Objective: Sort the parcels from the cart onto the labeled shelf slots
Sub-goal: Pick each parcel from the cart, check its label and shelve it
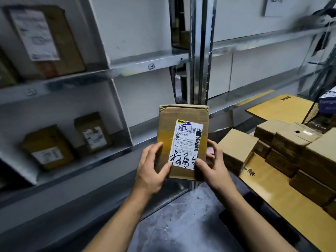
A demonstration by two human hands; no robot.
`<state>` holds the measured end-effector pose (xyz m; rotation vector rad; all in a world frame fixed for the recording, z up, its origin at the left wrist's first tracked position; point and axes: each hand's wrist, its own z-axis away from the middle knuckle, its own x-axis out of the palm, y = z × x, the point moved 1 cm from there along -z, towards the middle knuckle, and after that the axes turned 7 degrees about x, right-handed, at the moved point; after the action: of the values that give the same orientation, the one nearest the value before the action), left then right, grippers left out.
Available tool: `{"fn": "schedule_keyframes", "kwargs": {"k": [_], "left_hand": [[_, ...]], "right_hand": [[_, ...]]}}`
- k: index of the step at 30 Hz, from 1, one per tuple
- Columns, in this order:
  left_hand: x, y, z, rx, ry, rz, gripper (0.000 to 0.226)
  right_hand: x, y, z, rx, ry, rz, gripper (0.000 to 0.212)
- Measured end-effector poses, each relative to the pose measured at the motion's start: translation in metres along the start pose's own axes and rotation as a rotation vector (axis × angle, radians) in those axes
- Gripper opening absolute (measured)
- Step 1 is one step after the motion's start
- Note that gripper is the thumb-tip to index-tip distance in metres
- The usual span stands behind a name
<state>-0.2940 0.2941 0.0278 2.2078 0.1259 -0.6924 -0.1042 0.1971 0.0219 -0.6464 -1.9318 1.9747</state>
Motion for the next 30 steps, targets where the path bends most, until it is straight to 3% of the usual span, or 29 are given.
{"fn": "schedule_keyframes", "kwargs": {"k": [13, 21, 26, 30], "left_hand": [[-0.149, -0.004, 0.084, -0.027, 0.08, -0.204, 0.063], [-0.21, -0.005, 0.117, -0.075, 0.142, -0.311, 0.04], [-0.257, -0.01, 0.13, -0.246, -0.089, -0.614, 0.049], [-0.294, -0.002, 0.141, -0.409, -0.178, -0.829, 0.06]], "right_hand": [[0.137, -0.031, 0.077, -0.048, -0.076, -0.067, 0.06], [0.173, -0.031, 0.097, -0.023, -0.159, -0.007, 0.056], [0.19, -0.039, 0.095, -0.029, -0.24, -0.03, 0.06], [0.214, -0.056, 0.092, -0.035, -0.334, -0.104, 0.06]]}}
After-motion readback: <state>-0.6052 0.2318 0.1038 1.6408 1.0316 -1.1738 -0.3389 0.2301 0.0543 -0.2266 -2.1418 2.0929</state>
